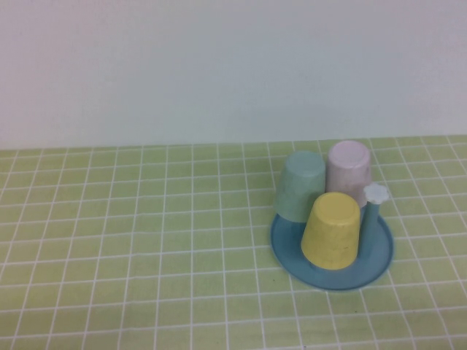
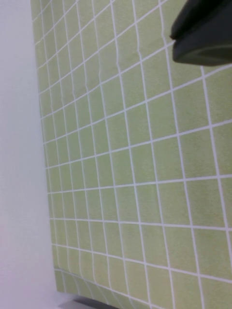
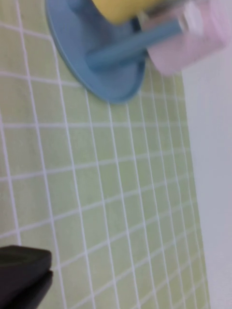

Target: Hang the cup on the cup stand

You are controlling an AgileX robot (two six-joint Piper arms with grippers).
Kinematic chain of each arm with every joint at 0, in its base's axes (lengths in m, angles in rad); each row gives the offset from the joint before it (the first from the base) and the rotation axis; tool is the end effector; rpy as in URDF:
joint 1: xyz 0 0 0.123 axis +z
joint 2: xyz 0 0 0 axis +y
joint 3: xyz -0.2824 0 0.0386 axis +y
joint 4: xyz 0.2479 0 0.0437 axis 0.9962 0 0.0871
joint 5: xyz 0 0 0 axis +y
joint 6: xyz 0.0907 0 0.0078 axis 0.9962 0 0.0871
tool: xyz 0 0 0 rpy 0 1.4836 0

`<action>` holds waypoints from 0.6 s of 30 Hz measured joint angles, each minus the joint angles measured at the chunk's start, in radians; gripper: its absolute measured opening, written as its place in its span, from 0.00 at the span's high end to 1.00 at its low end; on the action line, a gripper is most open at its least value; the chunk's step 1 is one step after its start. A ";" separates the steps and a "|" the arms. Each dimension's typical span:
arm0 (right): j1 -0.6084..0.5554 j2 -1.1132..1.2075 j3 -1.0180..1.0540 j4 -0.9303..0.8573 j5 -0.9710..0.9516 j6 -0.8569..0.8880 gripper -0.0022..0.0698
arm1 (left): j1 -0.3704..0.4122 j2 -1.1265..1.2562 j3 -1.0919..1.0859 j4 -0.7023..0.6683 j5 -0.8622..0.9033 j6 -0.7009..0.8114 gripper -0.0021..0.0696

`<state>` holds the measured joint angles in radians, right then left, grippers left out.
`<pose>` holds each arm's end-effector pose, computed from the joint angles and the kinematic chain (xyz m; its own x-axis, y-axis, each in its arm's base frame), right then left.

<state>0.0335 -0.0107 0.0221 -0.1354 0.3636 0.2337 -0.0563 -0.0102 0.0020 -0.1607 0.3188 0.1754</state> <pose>0.0529 -0.0026 0.1738 -0.2778 0.0975 -0.9557 0.0425 0.9951 0.0891 0.0531 -0.0076 0.1845 -0.2150 0.0348 -0.9760 0.1100 0.9939 0.0112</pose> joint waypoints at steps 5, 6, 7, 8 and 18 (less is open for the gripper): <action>-0.063 0.000 0.000 0.002 0.006 -0.025 0.97 | 0.000 0.000 0.000 0.000 0.000 0.000 0.97; -0.065 0.000 0.000 0.006 0.006 -0.040 0.97 | 0.000 0.000 0.000 0.000 0.000 0.000 0.97; -0.066 0.000 0.000 0.015 0.006 -0.059 0.97 | 0.000 0.000 0.000 0.000 0.000 0.000 0.97; -0.067 0.000 0.000 0.023 0.006 -0.076 0.97 | 0.000 0.000 0.000 0.000 0.000 0.000 0.97; -0.067 0.000 0.000 0.074 0.006 -0.260 0.97 | 0.000 0.000 0.000 0.000 0.000 0.000 0.97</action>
<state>-0.0333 -0.0107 0.0217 -0.0612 0.3694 -0.0267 -0.0563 -0.0102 0.0020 -0.1607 0.3188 0.1754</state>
